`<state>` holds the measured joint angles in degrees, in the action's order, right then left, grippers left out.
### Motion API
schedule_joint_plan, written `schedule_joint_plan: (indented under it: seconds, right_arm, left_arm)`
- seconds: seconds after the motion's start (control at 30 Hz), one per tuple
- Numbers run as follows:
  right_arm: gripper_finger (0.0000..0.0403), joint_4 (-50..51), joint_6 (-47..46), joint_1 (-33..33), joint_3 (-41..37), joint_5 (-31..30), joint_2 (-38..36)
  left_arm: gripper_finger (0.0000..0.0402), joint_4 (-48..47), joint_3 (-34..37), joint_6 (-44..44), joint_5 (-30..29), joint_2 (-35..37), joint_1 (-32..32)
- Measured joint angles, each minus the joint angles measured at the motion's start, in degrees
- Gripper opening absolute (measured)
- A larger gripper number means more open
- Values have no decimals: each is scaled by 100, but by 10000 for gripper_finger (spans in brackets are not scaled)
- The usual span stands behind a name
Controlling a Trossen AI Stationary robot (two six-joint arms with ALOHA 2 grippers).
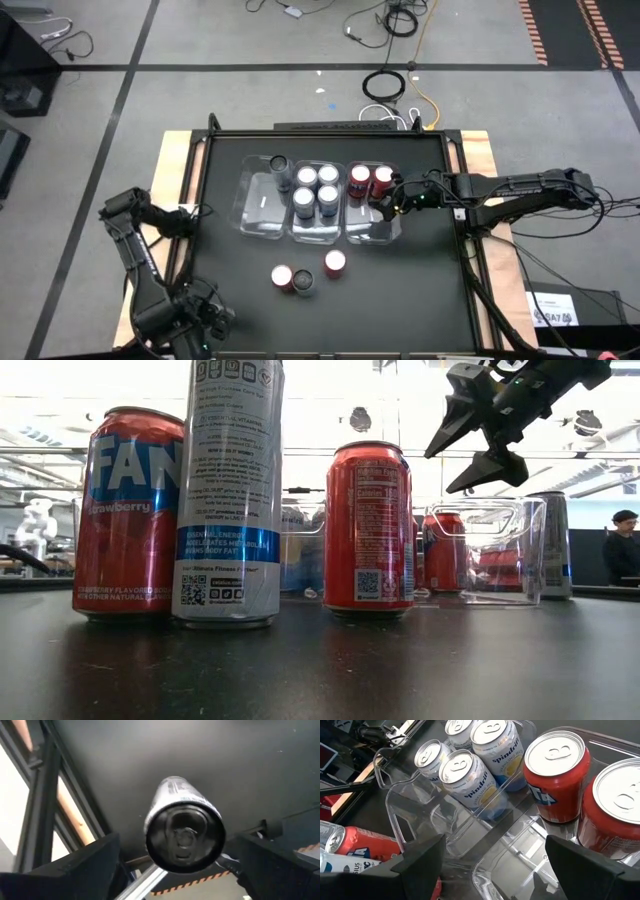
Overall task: Sort soda cans
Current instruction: Put the bottom left white-blue soda can into the left transparent bin
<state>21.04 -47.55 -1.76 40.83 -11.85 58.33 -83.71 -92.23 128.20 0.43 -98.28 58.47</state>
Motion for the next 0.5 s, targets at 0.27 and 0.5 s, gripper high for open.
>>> schedule_joint_plan:
  seconds: [0.27,0.5]
  right_arm:
    - [336,2,0,0,-1,1,0]
    - [336,1,0,-2,1,1,0]
  left_arm:
    - [400,96,-2,-148,-139,-304,53]
    - [400,24,229,-253,-166,-409,-5]
